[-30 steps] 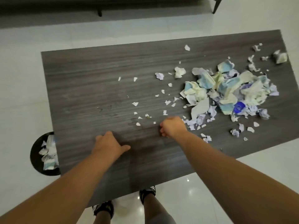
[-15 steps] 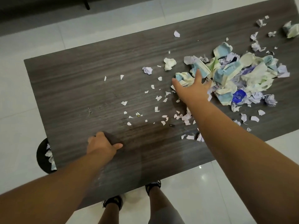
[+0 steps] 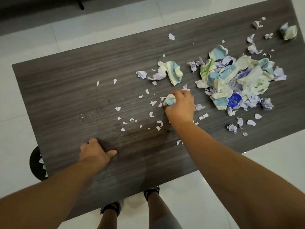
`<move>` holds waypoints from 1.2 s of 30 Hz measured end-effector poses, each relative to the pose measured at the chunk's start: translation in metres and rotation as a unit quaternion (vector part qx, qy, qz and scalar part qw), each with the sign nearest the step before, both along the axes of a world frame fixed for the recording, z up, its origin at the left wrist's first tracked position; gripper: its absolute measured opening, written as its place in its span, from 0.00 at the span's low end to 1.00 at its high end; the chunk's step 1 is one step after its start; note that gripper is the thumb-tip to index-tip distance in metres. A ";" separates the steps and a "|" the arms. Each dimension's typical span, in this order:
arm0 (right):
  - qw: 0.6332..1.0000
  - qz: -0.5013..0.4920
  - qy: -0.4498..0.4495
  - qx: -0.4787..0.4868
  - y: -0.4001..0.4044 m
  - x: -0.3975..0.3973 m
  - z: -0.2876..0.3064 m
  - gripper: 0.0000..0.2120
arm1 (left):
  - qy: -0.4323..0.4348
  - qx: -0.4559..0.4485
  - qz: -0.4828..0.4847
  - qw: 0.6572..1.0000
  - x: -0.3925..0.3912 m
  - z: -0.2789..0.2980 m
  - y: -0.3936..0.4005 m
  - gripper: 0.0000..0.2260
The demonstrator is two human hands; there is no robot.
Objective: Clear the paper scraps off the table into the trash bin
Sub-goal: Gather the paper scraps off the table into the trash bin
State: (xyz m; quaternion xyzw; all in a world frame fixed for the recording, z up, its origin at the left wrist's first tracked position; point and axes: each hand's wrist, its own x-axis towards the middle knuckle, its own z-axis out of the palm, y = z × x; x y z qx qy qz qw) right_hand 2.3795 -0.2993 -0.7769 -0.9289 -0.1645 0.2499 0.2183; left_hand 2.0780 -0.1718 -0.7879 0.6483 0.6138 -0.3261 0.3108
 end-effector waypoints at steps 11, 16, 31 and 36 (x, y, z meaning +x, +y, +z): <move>0.989 -0.054 0.004 0.137 -0.016 0.047 0.060 0.27 | 0.009 -0.002 -0.003 1.000 0.000 0.000 0.000 0.37; 0.996 -0.019 -0.048 0.066 0.042 0.089 0.050 0.21 | 0.011 -0.006 -0.010 1.000 0.001 0.000 0.001 0.37; 0.989 0.028 0.087 -0.117 0.100 0.068 0.034 0.53 | 0.012 -0.006 0.007 1.000 0.004 0.003 -0.001 0.37; 0.974 0.113 0.047 -0.192 0.124 0.052 0.028 0.55 | 0.004 -0.009 0.016 1.000 0.003 0.002 -0.001 0.36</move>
